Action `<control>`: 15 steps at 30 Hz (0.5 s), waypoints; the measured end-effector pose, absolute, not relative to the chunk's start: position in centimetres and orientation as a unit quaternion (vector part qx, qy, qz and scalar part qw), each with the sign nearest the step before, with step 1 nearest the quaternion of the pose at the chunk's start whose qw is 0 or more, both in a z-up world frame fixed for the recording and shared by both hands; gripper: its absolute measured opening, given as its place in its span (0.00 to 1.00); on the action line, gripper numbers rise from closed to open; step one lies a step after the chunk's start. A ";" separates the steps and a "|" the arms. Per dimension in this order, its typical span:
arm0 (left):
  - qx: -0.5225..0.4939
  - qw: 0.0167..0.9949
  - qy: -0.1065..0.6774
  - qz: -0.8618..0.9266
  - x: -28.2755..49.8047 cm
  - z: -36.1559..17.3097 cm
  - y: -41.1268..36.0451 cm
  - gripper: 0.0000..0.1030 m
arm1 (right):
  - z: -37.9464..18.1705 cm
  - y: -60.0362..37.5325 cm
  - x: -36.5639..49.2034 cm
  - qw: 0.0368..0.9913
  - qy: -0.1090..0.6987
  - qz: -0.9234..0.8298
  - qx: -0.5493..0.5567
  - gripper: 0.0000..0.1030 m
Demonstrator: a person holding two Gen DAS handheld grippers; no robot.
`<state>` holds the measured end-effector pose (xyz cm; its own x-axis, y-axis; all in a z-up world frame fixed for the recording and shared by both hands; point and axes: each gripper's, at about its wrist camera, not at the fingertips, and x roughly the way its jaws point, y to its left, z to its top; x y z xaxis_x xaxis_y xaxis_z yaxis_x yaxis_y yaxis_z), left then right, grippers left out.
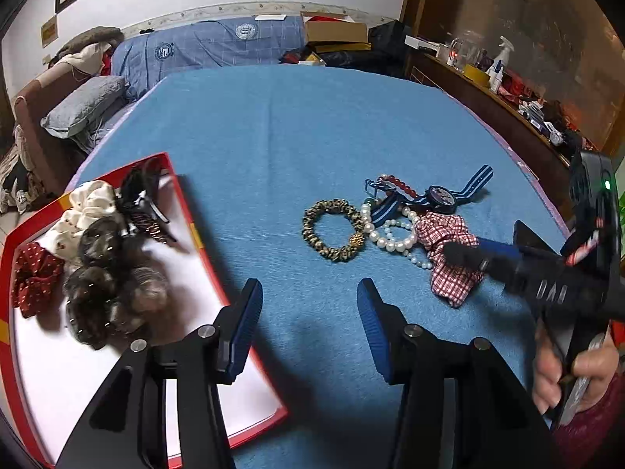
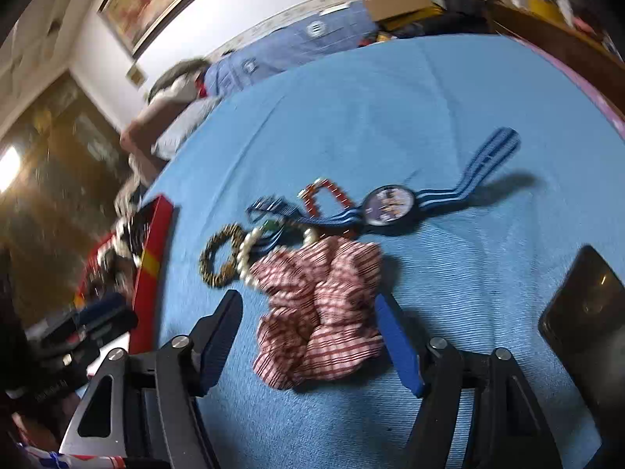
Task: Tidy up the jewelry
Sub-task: 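Move the right tool back to the pile and grasp the plaid scrunchie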
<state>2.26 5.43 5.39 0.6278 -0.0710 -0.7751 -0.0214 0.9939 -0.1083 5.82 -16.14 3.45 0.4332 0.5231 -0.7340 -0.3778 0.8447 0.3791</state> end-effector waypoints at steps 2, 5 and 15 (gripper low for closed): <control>-0.056 0.898 0.437 -0.016 3.0 5.2 5.1 0.58 | 3.4 -14.8 5.2 0.850 0.458 0.259 0.031 0.75; -0.069 0.890 0.450 -0.018 4.4 4.8 5.1 0.62 | 3.0 -14.3 4.5 0.865 0.441 0.239 -0.013 0.49; -0.058 0.865 0.499 0.009 9.6 1.7 3.1 0.65 | 3.9 -19.1 6.0 0.872 0.426 0.218 0.099 0.19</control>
